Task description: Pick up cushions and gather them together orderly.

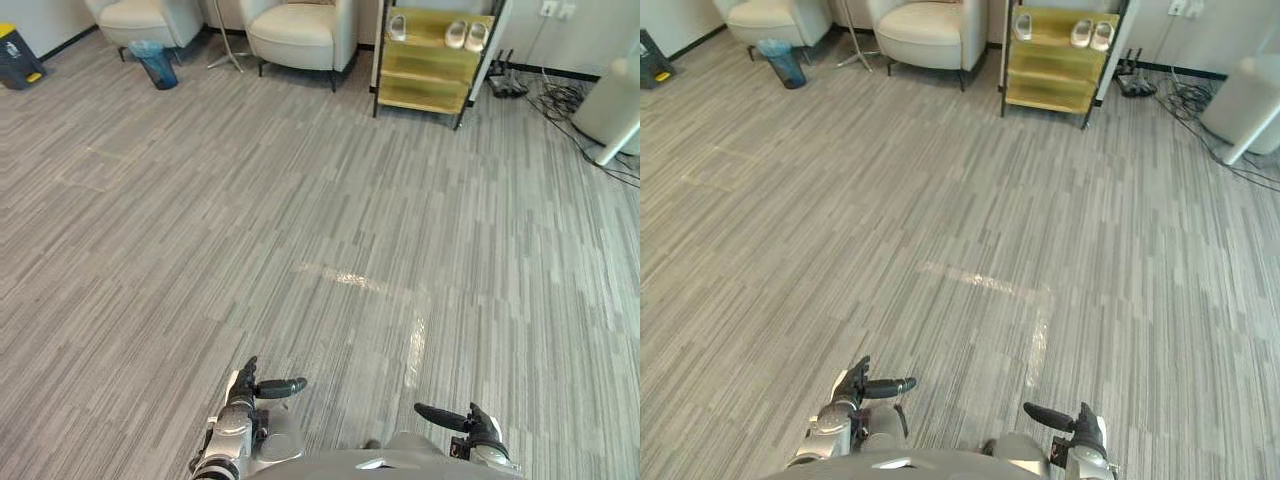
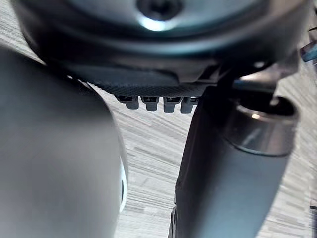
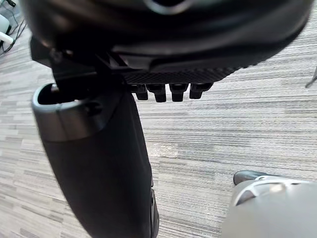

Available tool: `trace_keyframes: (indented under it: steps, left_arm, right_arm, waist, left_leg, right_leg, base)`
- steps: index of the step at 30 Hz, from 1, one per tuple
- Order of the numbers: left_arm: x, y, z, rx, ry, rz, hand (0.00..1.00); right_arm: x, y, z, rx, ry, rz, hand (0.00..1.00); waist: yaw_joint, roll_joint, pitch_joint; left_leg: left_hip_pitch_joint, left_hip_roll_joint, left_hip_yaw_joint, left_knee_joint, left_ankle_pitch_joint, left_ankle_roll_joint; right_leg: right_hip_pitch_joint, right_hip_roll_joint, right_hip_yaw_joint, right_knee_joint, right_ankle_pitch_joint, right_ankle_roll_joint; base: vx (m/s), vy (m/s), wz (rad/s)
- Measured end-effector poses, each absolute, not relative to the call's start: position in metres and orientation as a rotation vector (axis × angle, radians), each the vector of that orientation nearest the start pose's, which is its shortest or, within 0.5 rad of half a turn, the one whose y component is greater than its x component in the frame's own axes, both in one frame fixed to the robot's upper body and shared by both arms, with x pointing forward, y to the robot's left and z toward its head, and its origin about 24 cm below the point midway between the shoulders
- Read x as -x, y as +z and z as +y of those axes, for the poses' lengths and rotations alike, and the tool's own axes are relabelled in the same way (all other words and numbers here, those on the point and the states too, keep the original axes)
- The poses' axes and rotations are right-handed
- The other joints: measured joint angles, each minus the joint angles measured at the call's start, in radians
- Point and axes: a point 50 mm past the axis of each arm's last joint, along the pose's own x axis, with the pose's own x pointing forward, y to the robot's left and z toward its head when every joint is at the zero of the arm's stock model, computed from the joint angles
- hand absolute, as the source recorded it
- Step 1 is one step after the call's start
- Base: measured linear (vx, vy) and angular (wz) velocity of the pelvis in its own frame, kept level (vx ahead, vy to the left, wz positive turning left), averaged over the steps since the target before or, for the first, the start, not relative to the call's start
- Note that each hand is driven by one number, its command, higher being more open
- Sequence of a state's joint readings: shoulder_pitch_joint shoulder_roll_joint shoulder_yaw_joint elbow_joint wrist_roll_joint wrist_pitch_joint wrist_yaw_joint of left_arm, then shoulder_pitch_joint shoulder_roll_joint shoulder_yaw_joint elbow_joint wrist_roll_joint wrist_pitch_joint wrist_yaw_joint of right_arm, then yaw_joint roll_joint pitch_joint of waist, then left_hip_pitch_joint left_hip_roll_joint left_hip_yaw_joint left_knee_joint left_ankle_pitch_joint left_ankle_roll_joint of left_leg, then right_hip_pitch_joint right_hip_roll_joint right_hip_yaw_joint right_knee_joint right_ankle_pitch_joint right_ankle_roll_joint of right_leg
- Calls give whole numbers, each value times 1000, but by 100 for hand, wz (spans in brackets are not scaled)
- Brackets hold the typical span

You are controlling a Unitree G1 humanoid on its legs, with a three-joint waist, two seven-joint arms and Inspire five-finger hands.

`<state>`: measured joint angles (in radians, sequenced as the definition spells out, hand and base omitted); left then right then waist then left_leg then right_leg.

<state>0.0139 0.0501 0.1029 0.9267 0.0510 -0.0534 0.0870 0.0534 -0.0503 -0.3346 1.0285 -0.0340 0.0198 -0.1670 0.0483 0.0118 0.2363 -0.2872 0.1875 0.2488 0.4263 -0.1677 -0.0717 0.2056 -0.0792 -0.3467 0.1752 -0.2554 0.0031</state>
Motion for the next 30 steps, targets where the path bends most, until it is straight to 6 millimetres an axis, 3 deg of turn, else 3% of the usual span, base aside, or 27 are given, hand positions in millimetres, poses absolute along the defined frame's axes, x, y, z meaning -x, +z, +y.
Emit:
trace_keyframes:
  steps: [1, 2, 3, 5, 8, 9, 10, 11, 12, 13, 15, 16, 17, 18, 19, 22, 24, 25, 26, 27, 28, 30]
  left_arm:
    - [-149, -139, 186, -83, 173, 887, 100]
    - [-149, -139, 188, -91, 176, 891, 100]
    - [-150, -139, 192, -107, 174, 890, 100]
    - [-153, -137, 200, -121, 179, 889, 100]
    - [-150, -140, 199, -122, 174, 909, 100]
    - [-145, -142, 200, -123, 173, 929, 100]
    - [-141, -144, 201, -127, 173, 950, 100]
    - [-139, -146, 201, -141, 163, 966, 100]
    - [-138, -146, 201, -151, 152, 973, 100]
    - [-136, -147, 202, -174, 136, 987, 100]
    - [-134, -148, 203, -184, 133, 994, 100]
    - [-134, -148, 203, -184, 133, 995, 100]
    - [-131, -149, 204, -183, 136, 1004, 100]
    - [-130, -149, 205, -186, 138, 1008, 100]
    - [-129, -150, 207, -190, 139, 1012, 100]
    - [-129, -152, 190, -154, 112, 1013, 100]
    - [-128, -154, 182, -141, 97, 1023, 100]
    - [-130, -154, 181, -141, 89, 1020, 100]
    - [-132, -153, 181, -158, 73, 1014, 100]
    - [-133, -153, 181, -159, 71, 1011, 100]
    - [-135, -151, 184, -152, 84, 995, 100]
    - [-135, -149, 182, -136, 99, 979, 100]
  right_arm:
    - [-97, -157, -219, -14, -482, 1101, 100]
    - [-99, -159, -212, -35, -472, 1106, 100]
    - [-101, -159, -205, -46, -456, 1106, 100]
    - [-104, -161, -191, -70, -423, 1116, 100]
    - [-102, -162, -191, -68, -420, 1124, 100]
    - [-103, -162, -192, -63, -418, 1120, 100]
    - [-104, -161, -192, -59, -408, 1117, 100]
    - [-107, -161, -193, -57, -402, 1110, 100]
    - [-108, -160, -193, -54, -398, 1107, 100]
    - [-110, -160, -194, -52, -395, 1099, 100]
    - [-113, -158, -196, -41, -390, 1086, 100]
    - [-114, -158, -196, -40, -391, 1080, 100]
    - [-120, -155, -198, -36, -389, 1060, 100]
    - [-122, -155, -199, -29, -386, 1057, 100]
    - [-121, -155, -200, -29, -386, 1060, 100]
    - [-123, -151, -221, 22, -416, 1048, 100]
    - [-114, -153, -224, 4, -453, 1075, 100]
    - [-104, -156, -225, -16, -478, 1094, 100]
    - [-93, -159, -223, -25, -487, 1123, 100]
    - [-90, -159, -223, -23, -488, 1130, 100]
    - [-80, -160, -224, -15, -492, 1145, 100]
    - [-72, -161, -227, -8, -507, 1157, 100]
  waist:
    - [7, -1, -1]
    - [18, -16, -3]
    - [12, -38, -9]
    - [9, -67, -11]
    - [10, -62, -29]
    - [8, -58, -32]
    - [4, -62, -35]
    - [-8, -71, -33]
    - [-10, -70, -32]
    - [-12, -71, -33]
    - [-13, -60, -31]
    - [-13, -56, -30]
    - [-19, -49, -31]
    - [-22, -55, -34]
    - [-28, -62, -34]
    - [-25, 1, -31]
    - [-34, 7, -34]
    - [-35, 6, -34]
    - [-38, -1, -31]
    - [-38, -1, -31]
    - [-38, 0, -30]
    - [-30, 16, -38]
  left_leg:
    - [14, -52, -42, -162, 160, -4]
    - [60, -81, -46, -218, 246, 28]
    - [63, -95, -44, -228, 245, 33]
    - [39, -97, -42, -128, 177, 56]
    - [68, -81, -9, -3, 64, 73]
    - [110, -80, 11, -11, 27, 68]
    - [167, -90, 23, -57, -1, 64]
    - [218, -106, 34, -93, -15, 74]
    - [243, -112, 39, -109, -18, 72]
    - [307, -111, 43, -151, -25, 67]
    - [370, -86, 43, -198, -18, 54]
    - [380, -79, 43, -208, -16, 52]
    - [404, -55, 42, -223, -15, 48]
    - [417, -50, 40, -229, -16, 31]
    - [428, -54, 34, -230, -22, 9]
    - [440, -21, 12, -267, -12, -7]
    - [451, -17, 6, -259, 3, -12]
    - [445, -7, -11, -218, 3, -15]
    - [390, 26, -26, -52, -9, -33]
    - [363, 37, -32, 8, -12, -35]
    - [260, 96, -45, 244, -12, -30]
    - [207, 132, -40, 338, -46, -22]
  right_leg:
    - [25, -7, 16, -17, -11, 25]
    - [46, -19, 46, -39, -13, 35]
    - [44, -32, 54, -47, 1, 44]
    - [53, -53, 95, -34, 39, 75]
    - [32, -70, 173, 130, 51, 86]
    - [-20, -91, 191, 276, 60, 101]
    - [-94, -137, 176, 466, 102, 158]
    - [-165, -198, 144, 633, 158, 170]
    - [-197, -223, 119, 696, 132, 141]
    - [-245, -249, 40, 742, 30, 81]
    - [-317, -216, -50, 659, -37, 36]
    - [-339, -201, -59, 617, -41, 31]
    - [-408, -144, -53, 440, -28, 33]
    - [-424, -112, -28, 284, 38, 44]
    - [-417, -95, -10, 242, 157, 3]
    - [-387, -36, -13, 232, 140, -40]
    - [-362, -34, -27, 240, 99, -41]
    - [-337, -32, -40, 235, 73, -40]
    - [-288, -25, -64, 207, 56, -40]
    - [-273, -21, -69, 199, 53, -39]
    - [-226, 2, -89, 171, 44, -40]
    - [-181, 24, -96, 143, 41, -40]
  base:
    - [475, 169, -34]
    - [485, 156, -27]
    - [535, 121, -10]
    - [426, 103, 9]
    - [284, 95, -30]
    - [324, 112, -44]
    - [391, 121, -45]
    - [398, 63, -30]
    - [337, 4, -22]
    - [333, -23, -9]
    - [316, -112, 3]
    - [373, -205, 11]
    - [311, -200, 16]
    - [324, -234, 25]
    - [273, -200, 25]
    - [320, -249, -5]
    - [160, -147, 17]
    - [181, -208, 52]
    - [170, -209, 47]
    - [116, -144, 48]
    - [131, -135, 22]
    - [149, -56, 4]
